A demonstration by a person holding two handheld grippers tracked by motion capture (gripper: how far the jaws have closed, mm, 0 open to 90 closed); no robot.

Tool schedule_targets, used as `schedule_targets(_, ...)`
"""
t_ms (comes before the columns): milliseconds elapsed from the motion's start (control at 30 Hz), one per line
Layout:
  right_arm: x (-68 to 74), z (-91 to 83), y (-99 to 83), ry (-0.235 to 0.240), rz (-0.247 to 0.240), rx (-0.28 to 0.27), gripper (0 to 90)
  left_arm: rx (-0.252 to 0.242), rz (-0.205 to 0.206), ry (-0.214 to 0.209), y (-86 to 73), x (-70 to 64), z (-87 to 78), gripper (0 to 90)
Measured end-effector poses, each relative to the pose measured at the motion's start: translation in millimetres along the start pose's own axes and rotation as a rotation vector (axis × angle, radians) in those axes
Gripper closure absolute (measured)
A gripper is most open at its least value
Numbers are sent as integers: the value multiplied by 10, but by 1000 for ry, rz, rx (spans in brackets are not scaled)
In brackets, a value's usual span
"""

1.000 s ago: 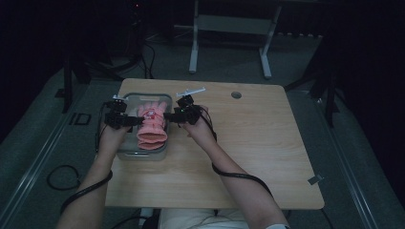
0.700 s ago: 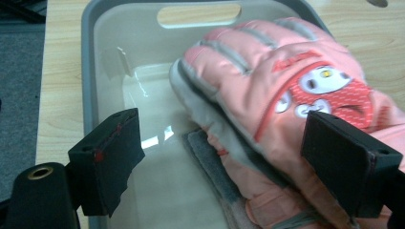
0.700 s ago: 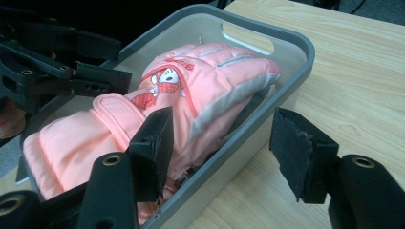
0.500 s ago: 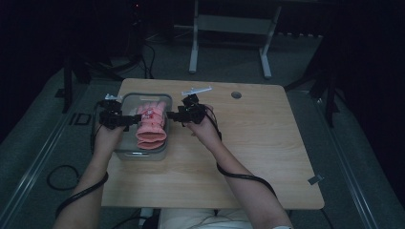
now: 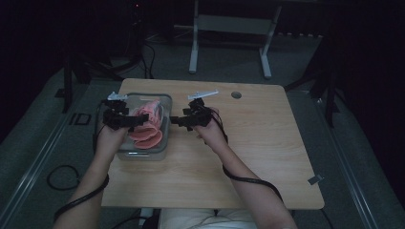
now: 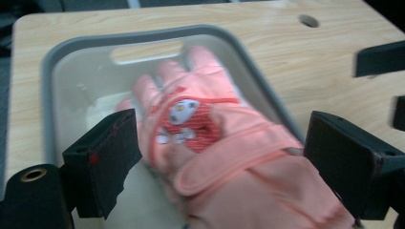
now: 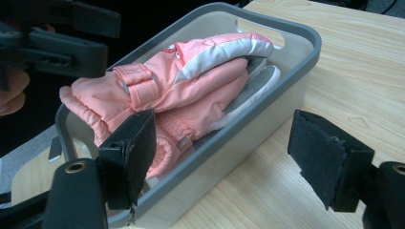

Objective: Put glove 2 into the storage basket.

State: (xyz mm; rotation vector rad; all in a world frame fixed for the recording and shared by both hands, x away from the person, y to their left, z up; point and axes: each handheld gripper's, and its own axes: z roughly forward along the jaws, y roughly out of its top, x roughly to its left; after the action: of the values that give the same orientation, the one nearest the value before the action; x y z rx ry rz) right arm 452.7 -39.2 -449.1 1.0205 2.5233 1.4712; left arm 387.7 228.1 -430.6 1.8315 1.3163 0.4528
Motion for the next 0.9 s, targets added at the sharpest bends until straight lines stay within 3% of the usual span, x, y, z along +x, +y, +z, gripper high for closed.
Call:
schedule_targets(133,-33,-90,-84,-6,-13,-25,206,-15,66,-44,-13,-244,-10,115)
schedule_targets(167,-33,-90,-84,-6,-13,-25,206,-15,66,-44,-13,-244,-10,115)
schedule_targets(200,-36,-111,-99,-16,-21,-28,206,-30,93,-76,-22,-369,-17,115)
schedule_targets(333,-63,-229,-192,-31,-126,-37,165,-51,138,-129,-48,-603,-26,115)
schedule_targets(433,-83,-295,-254,-27,-132,-6,164,-55,180,-169,-90,-785,-25,115)
schedule_targets(633,-112,-410,-385,-22,-150,4,153,-45,247,-217,-197,-1088,19,108)
schedule_targets(900,-155,-511,-578,-11,-162,18,153,-28,296,-277,-329,-1343,131,20)
